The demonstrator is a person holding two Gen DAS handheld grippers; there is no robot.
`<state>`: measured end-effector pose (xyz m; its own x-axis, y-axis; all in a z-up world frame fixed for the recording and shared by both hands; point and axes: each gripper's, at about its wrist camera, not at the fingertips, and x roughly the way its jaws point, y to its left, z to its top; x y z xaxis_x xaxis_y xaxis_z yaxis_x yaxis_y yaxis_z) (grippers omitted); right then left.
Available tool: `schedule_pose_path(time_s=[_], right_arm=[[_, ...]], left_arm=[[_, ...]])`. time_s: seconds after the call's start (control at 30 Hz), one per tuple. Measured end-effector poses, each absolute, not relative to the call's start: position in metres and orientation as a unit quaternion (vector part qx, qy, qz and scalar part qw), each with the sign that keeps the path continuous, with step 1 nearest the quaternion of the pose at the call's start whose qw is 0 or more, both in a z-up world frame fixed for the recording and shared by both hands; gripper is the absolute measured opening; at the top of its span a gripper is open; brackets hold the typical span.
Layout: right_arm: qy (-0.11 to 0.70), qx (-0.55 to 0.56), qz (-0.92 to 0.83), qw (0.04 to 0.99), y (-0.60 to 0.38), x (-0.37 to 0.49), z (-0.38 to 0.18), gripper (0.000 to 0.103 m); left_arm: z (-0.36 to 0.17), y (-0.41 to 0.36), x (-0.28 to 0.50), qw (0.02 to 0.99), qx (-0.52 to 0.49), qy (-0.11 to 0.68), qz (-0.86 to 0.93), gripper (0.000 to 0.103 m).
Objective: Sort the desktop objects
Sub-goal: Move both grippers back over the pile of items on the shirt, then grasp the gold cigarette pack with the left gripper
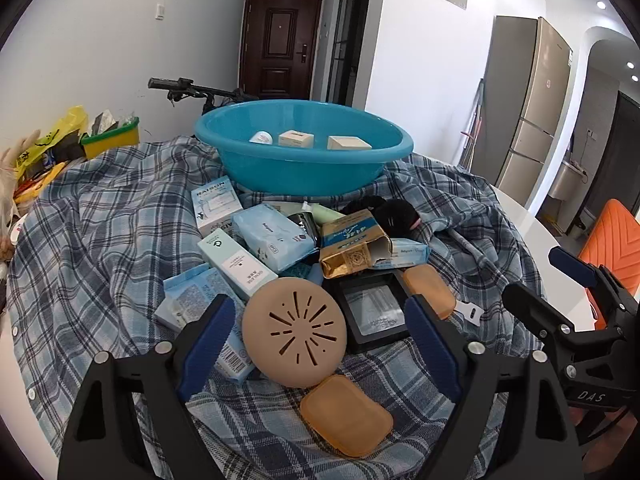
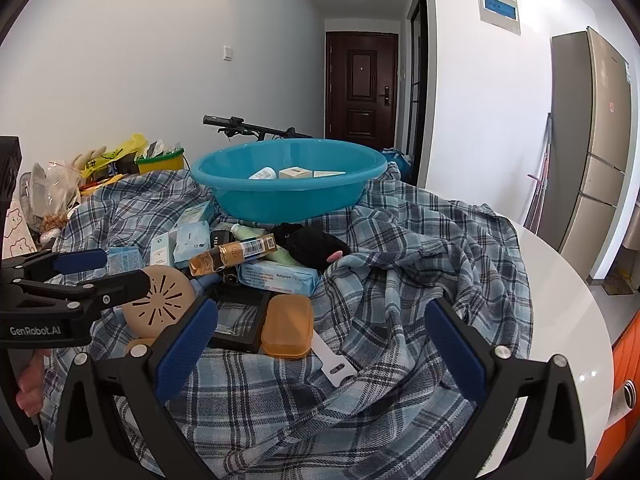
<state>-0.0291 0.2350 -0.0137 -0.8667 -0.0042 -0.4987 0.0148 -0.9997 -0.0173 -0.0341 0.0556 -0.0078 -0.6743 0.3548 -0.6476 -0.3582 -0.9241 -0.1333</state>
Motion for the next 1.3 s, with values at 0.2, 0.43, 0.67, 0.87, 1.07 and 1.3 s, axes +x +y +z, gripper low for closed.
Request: schedule_pose_path(time_s=[0.2,0.43,0.67,0.87,1.07,1.3], right_arm=[[0.007,0.264,-0.964,0.001,0.240,-0.030,-0.019,0.103],[0.010,0.270,-0.963,0.000,0.241,-0.033,-0.022,0.103],[0.008,0.274,-0.962,-0.001,0.243,-0.034,-0.026,0.103],[0.010,0.275,-0.961,-0.004,0.246,-0.034,-0.027,0.103],[0.005,0.280,-0.960,-0.007,0.250,-0.036,-0.030,0.103],[0.014,0.280,-0.960,-0.008,0.250,-0.036,-0.027,0.103]], left_arm=[[-0.017,0.075,-0.061,0.241,-0.393,-0.003,0.887,0.082],[-0.025,0.091,-0.085,0.243,-0.411,0.008,0.879,0.076],[-0.025,0.100,-0.106,0.247,-0.433,-0.014,0.867,0.084],[-0.031,0.107,-0.121,0.249,-0.447,-0.028,0.859,0.084],[-0.036,0.112,-0.129,0.242,-0.457,-0.036,0.855,0.062],[-0.034,0.105,-0.118,0.246,-0.454,-0.042,0.855,0.058]])
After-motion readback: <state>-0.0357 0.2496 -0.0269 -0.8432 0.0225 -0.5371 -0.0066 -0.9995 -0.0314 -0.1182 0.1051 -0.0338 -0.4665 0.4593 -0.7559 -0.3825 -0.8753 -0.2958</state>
